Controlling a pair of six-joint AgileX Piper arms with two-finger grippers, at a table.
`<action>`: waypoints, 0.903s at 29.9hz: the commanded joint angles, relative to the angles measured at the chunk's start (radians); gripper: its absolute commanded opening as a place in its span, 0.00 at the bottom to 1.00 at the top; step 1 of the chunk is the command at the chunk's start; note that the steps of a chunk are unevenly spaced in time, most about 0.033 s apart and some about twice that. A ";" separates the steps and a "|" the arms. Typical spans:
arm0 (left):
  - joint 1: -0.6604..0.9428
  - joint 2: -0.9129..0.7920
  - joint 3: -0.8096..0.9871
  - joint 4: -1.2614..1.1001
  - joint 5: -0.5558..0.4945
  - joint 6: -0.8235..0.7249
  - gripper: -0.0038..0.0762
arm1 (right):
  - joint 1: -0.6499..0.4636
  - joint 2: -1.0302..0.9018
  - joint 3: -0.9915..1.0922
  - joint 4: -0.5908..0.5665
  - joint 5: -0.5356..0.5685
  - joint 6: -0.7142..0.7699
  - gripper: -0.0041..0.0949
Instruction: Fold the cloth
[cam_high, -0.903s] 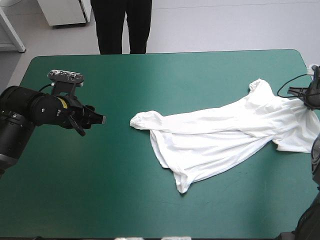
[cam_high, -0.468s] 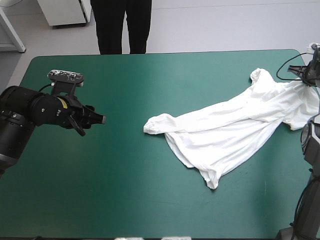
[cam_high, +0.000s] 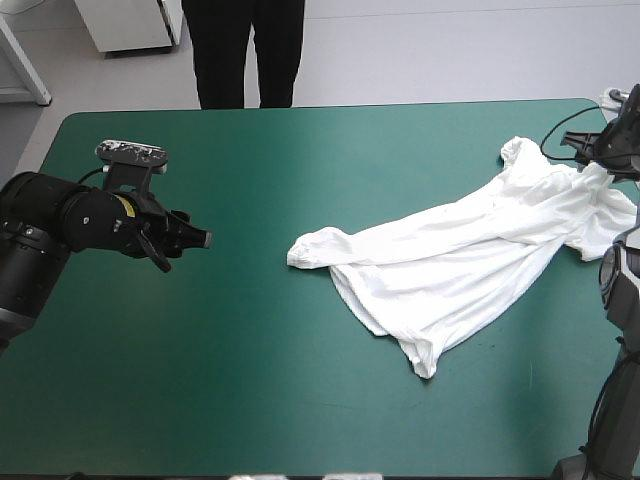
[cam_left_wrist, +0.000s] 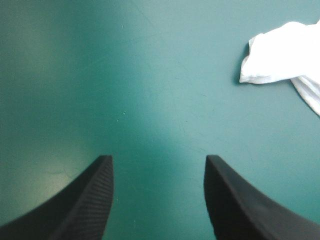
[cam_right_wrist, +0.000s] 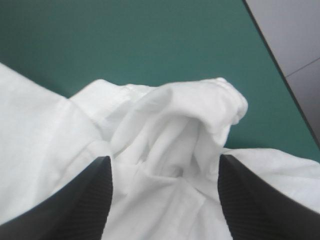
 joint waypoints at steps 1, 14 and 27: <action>0.001 -0.026 -0.025 0.000 0.005 -0.006 0.54 | 0.034 -0.180 -0.035 -0.003 0.004 0.001 0.61; 0.001 -0.034 -0.025 0.005 0.042 0.024 0.54 | 0.314 -0.672 0.520 -0.067 0.004 0.008 0.60; 0.001 -0.033 -0.025 -0.003 0.042 0.097 0.55 | 0.456 -1.110 1.113 0.037 0.004 0.100 0.60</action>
